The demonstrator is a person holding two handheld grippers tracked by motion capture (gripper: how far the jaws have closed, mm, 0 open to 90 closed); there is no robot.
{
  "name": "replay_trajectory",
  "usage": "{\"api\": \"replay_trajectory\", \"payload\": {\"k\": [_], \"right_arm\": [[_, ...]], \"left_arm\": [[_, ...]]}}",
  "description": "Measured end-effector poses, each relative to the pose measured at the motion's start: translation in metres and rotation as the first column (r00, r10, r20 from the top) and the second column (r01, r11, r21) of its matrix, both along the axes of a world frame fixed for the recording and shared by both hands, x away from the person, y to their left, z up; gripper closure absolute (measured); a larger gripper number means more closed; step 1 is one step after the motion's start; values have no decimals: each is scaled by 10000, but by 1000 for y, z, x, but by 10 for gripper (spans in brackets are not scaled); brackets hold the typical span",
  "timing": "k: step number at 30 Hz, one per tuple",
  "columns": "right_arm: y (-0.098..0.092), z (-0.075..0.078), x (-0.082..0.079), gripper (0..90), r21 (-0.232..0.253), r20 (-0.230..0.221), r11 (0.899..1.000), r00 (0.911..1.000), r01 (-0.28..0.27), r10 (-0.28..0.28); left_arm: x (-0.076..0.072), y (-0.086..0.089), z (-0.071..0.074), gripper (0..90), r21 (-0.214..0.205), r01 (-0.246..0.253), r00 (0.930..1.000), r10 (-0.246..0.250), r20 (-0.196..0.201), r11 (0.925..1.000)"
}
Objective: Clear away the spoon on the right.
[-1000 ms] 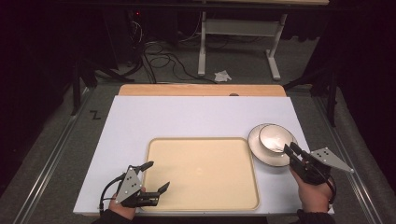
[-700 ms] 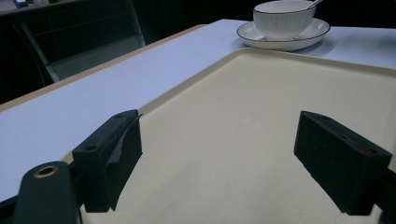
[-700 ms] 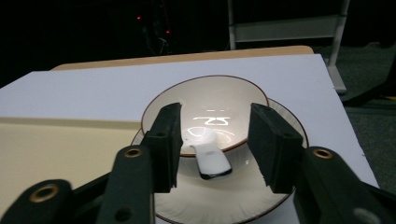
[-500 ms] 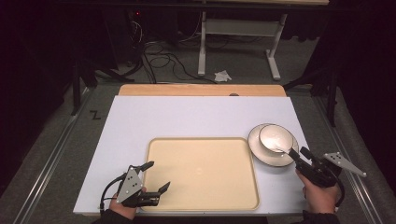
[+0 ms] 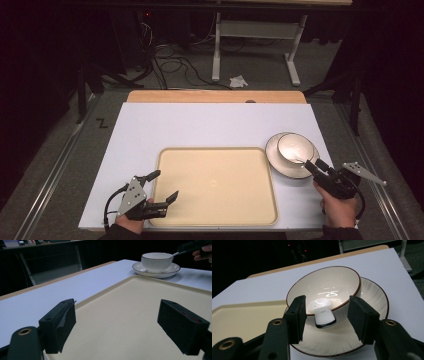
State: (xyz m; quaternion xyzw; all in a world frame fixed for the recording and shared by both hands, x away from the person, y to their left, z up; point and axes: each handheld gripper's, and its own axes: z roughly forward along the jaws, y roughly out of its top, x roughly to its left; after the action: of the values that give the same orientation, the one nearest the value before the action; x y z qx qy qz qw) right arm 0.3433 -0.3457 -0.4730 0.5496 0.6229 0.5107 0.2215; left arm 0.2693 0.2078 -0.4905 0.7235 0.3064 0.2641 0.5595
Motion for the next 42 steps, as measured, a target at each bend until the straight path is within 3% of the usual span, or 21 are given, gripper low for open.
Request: {"api": "replay_trajectory", "payload": {"k": [11,28,39,42], "right_arm": [[-2,-3,1,619,166,-184,9997,9996,-195,198],[-3,-4,3,740,265,-454,9986,9978,-468,480],[-2,-3,3,754,396,-603,9977,9965,-557,581],[-1,0,3,707,281,-544,9979,9968,-576,590]], "left_arm": [[1,3,-1,158,-31,-770,9970,771,120,9970],[0,2,-1,158,16,-645,9978,644,132,9979],[0,1,-1,158,57,-575,9983,575,128,9983],[0,1,-1,158,67,-555,9984,555,124,9984]]}}
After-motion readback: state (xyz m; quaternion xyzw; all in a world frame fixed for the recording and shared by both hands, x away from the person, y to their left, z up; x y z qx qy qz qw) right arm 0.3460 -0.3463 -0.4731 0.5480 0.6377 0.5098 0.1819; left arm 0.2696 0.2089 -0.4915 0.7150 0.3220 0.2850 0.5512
